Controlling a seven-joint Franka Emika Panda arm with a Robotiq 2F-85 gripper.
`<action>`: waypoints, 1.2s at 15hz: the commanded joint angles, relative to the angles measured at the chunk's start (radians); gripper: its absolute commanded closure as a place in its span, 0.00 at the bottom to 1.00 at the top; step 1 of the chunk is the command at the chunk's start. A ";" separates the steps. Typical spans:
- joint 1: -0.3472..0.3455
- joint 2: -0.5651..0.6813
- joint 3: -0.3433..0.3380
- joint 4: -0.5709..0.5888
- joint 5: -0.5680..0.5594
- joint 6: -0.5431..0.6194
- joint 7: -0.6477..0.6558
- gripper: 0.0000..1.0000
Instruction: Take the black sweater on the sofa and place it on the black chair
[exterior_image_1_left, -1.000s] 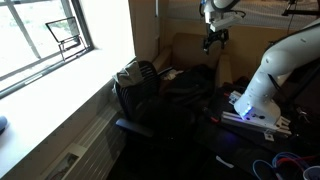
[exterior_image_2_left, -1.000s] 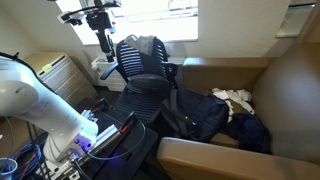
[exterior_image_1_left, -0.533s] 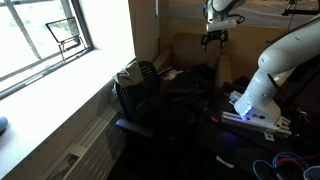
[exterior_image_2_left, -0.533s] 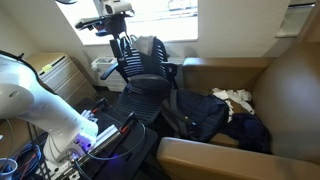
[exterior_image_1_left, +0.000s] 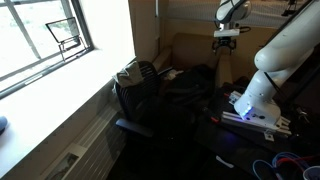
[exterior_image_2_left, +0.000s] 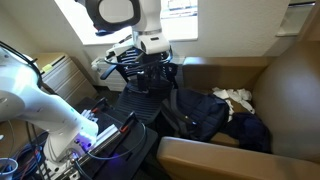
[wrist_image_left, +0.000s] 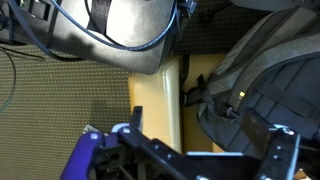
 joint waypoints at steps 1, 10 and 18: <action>0.009 0.007 0.005 -0.010 -0.008 0.075 0.152 0.00; -0.039 0.402 -0.210 0.339 0.300 0.267 0.187 0.00; 0.009 0.350 -0.213 0.293 0.354 0.338 0.284 0.00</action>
